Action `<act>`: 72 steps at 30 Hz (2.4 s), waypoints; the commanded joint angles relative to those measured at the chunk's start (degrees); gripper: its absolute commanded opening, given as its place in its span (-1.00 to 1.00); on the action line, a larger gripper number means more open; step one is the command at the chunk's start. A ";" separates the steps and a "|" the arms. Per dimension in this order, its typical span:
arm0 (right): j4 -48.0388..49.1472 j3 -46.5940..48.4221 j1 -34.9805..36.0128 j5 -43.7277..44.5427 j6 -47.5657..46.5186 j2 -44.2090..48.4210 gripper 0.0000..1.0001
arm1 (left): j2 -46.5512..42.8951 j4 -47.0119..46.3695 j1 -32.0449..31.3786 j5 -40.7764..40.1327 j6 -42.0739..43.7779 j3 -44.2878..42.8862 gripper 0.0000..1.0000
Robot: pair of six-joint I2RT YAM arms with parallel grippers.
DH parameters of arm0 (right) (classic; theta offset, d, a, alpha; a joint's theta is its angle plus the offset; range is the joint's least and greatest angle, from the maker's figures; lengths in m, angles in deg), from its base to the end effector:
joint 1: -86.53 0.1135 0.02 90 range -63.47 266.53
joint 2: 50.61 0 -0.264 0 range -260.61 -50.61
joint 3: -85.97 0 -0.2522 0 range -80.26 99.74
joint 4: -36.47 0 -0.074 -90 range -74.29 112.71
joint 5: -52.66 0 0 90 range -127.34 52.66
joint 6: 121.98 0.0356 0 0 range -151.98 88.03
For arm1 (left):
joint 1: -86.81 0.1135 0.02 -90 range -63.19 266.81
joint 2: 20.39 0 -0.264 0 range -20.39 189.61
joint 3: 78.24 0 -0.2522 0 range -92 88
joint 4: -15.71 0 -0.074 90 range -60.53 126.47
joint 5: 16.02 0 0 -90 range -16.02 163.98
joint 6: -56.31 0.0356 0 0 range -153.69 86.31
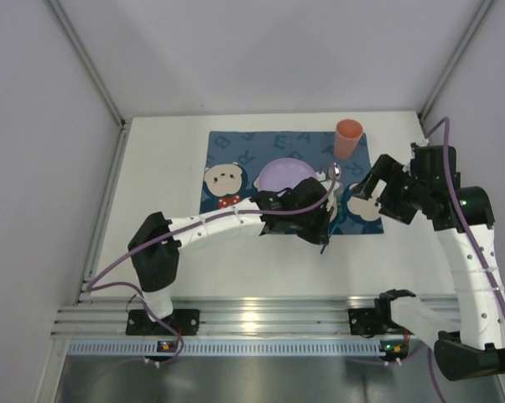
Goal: Set the dinner table for one person
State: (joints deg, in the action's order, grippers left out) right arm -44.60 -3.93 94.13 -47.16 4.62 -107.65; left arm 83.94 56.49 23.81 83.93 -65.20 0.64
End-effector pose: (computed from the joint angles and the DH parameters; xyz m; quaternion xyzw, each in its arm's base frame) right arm 0.1585 0.0273 0.3915 0.2032 0.9082 0.2083 0.3007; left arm 0.1832 -0.3731 0.2794 0.2815 0.8734 -0.3401 0.2056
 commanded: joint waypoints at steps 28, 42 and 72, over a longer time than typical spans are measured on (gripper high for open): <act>-4.76 1.89 -1.00 4.20 -5.05 0.52 0.99 | -0.89 -16.21 56.23 42.07 5.23 19.77 -1.00; -4.94 0.75 -1.71 4.90 -6.36 0.52 1.00 | 11.59 -3.75 60.89 42.70 12.07 13.53 -1.00; -6.17 -2.77 -2.23 3.24 -9.62 6.41 0.99 | -13.00 9.89 60.98 10.45 14.55 19.05 0.33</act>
State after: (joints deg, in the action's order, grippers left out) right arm -50.40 -6.53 92.36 -43.31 -3.53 -102.36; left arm 78.26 65.89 84.53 99.50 -50.51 17.43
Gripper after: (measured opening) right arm 0.996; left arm 0.661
